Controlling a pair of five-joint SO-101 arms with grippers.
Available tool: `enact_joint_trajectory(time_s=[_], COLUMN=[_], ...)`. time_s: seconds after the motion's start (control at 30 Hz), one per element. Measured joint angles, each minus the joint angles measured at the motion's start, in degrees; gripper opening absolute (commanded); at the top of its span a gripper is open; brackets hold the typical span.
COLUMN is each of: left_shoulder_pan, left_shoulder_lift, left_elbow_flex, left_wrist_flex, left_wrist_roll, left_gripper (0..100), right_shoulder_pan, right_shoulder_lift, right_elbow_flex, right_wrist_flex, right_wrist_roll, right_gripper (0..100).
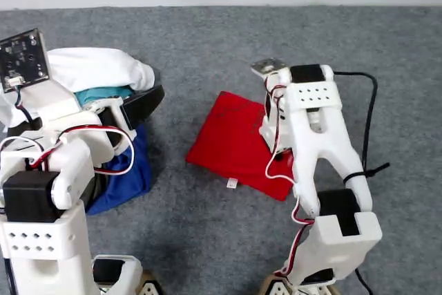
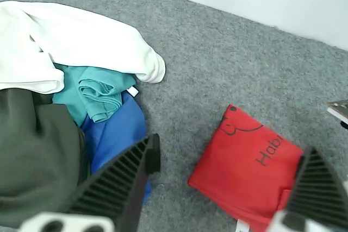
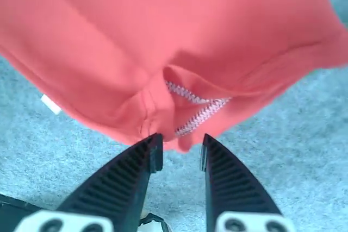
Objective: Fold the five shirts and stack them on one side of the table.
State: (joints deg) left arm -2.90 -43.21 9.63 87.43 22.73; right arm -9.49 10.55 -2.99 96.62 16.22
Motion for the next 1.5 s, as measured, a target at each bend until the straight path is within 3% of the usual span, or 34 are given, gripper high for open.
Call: enact_joint_trajectory(time_s=[0.23,0.6,0.87,1.13,1.5], left_shoulder_pan=[0.0,0.0,0.0,0.0,0.0], left_shoulder_lift=[0.0,0.0,0.0,0.0,0.0], left_elbow_flex=[1.5,1.8,1.8,1.8,1.8], left_wrist_flex=[0.0,0.0,0.0,0.0,0.0], left_wrist_roll=[0.0,0.0,0.0,0.0,0.0], left_gripper=[38,38,38,38,38], right_shoulder_pan=[1.5,0.8,-2.3,-2.2,-2.2], right_shoulder_lift=[-1.5,-1.1,-0.6,-0.6,-4.5], right_elbow_flex=[0.1,0.2,0.2,0.4,11.3], right_wrist_flex=[1.2,-8.5,-3.1,3.1,3.3], right_wrist_roll=[0.0,0.0,0.0,2.5,5.2], right_gripper=[12.9,12.8,6.2,5.8,6.2])
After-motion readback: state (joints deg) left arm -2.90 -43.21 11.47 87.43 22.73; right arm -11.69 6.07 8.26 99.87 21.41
